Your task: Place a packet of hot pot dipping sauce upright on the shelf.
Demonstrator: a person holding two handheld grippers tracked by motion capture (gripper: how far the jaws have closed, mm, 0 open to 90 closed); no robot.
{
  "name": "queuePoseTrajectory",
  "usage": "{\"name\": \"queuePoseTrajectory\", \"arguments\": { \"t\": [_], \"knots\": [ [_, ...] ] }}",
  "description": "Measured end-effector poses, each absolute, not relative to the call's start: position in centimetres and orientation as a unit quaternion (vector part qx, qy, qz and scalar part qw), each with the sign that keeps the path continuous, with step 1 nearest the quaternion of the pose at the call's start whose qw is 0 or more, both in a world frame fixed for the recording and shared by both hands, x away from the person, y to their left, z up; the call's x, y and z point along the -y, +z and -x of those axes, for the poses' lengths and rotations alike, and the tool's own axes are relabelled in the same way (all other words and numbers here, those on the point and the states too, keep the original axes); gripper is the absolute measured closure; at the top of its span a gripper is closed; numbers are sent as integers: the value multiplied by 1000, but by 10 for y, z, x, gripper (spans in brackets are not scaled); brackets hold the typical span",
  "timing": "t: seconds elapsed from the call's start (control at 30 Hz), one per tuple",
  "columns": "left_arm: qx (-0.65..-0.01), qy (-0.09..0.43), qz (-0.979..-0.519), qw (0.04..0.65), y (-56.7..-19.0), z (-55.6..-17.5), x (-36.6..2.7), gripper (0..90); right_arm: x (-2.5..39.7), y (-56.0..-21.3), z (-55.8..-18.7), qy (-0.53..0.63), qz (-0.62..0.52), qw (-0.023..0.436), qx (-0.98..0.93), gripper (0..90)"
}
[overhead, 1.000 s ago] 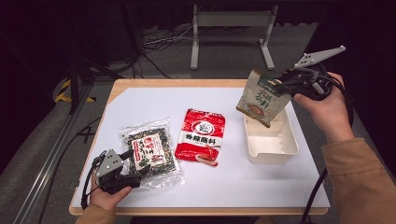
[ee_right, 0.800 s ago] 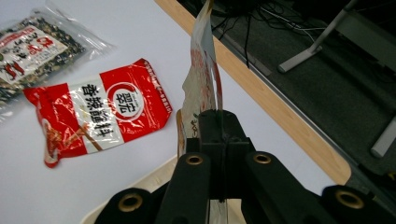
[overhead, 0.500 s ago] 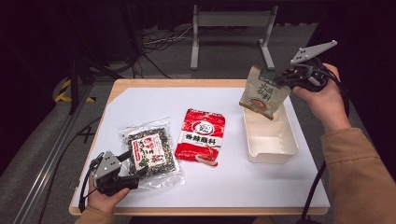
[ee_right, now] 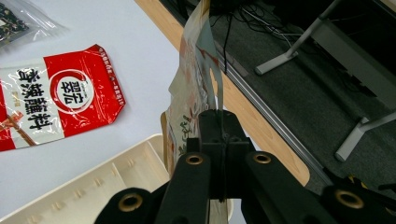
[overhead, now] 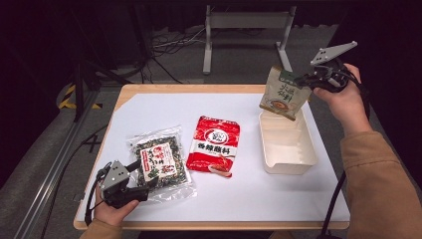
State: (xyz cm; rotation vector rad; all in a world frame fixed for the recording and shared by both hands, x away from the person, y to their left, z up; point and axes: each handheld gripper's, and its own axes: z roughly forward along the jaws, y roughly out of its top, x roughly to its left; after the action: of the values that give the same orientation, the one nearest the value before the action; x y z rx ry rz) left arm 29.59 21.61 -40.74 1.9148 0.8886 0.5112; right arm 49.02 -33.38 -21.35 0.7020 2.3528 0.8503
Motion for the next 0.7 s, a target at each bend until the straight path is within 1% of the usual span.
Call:
{"name": "queuePoseTrajectory", "arguments": {
  "t": [0.17,0.37,0.7],
  "knots": [
    [-363,207,-780,466,-408,-296,-216,215,338,-217,-495,317,-262,272,-870,896],
    [-362,207,-780,466,-408,-296,-216,215,340,-221,-502,302,-251,290,-873,896],
    [-362,206,-781,465,-408,-296,-216,215,343,-229,-509,290,-247,292,-877,896]
  ]
}}
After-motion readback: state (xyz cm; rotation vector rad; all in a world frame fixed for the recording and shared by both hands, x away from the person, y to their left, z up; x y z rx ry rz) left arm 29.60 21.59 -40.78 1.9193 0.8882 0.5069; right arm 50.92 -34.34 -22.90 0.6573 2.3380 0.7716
